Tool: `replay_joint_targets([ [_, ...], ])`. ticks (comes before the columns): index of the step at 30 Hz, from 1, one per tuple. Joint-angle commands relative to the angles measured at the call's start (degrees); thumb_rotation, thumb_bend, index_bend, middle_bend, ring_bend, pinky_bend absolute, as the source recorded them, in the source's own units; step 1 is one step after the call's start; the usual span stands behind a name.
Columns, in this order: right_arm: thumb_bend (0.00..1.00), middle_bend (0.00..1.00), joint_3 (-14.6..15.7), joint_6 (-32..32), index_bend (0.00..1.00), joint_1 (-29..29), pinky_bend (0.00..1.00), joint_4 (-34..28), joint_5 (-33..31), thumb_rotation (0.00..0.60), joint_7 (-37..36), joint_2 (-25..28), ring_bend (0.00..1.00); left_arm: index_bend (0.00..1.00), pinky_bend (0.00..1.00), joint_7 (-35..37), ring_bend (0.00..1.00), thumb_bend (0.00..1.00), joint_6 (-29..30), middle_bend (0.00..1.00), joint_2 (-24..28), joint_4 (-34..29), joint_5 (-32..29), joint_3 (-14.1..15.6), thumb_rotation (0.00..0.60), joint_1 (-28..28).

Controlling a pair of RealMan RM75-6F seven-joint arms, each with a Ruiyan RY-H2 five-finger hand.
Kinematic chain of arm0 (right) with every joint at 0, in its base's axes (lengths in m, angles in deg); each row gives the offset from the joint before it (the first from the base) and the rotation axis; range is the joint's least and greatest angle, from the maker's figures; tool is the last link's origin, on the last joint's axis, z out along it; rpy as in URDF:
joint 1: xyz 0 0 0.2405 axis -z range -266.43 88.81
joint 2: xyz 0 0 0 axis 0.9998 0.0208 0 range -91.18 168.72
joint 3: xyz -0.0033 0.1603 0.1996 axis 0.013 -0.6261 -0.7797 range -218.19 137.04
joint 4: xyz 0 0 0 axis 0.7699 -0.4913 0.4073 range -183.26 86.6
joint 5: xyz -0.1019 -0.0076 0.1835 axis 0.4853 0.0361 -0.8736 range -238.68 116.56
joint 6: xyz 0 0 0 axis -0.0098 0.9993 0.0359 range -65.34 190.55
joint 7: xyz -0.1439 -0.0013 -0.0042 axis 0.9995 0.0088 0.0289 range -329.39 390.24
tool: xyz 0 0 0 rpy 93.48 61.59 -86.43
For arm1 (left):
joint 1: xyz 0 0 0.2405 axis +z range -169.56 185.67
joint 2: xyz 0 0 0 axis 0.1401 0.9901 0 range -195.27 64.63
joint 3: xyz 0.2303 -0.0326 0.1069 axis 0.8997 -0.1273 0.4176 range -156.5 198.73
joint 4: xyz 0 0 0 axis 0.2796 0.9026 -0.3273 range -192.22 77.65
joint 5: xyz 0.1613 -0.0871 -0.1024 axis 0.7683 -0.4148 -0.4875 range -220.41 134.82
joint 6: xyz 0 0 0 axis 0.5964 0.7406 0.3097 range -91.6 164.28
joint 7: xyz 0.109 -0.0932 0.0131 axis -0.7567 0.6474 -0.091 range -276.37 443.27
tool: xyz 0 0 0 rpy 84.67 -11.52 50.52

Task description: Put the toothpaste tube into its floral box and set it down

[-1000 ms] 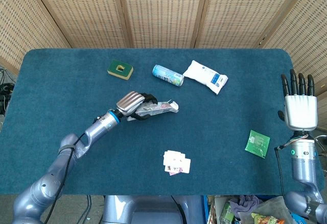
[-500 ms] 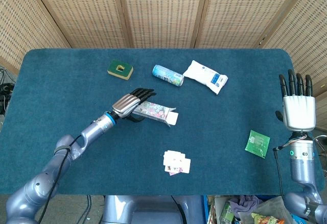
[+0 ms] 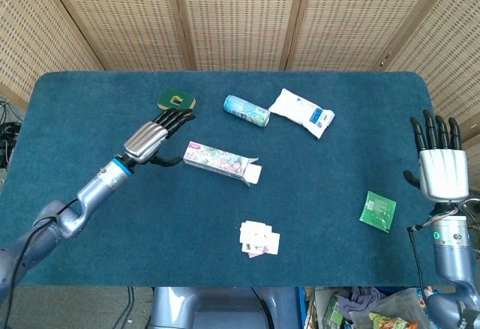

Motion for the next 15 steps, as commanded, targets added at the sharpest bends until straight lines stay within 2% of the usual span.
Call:
replay_joint_targets([
  [1,0.00,0.00,2.59,0.43,0.00,1.59,0.00,0.41,4.33,0.600,-6.63,1.13,0.00,0.00,0.00,-15.48,0.00,0.20,5.52,0.00,13.19,-19.78,-6.54,-2.55,0.600,8.39],
  [5,0.00,0.00,4.71,-0.70,0.00,2.81,0.00,1.94,8.60,0.600,-12.04,0.89,0.00,0.00,0.00,-26.08,0.00,0.13,10.46,0.00,19.34,-32.36,-11.01,-3.33,0.600,14.47],
  [10,0.00,0.00,6.73,-2.84,0.00,4.33,0.00,3.77,12.62,0.600,-16.97,-0.44,0.00,0.00,0.00,-34.21,0.00,0.12,16.93,0.00,23.96,-42.85,-14.79,-3.15,0.600,21.70],
  [15,0.00,0.00,7.92,-6.23,0.00,6.75,0.00,4.88,14.85,0.600,-20.56,-2.10,0.00,0.00,0.00,-41.04,0.00,0.12,21.82,0.00,28.59,-53.84,-17.30,-0.26,0.600,29.64],
])
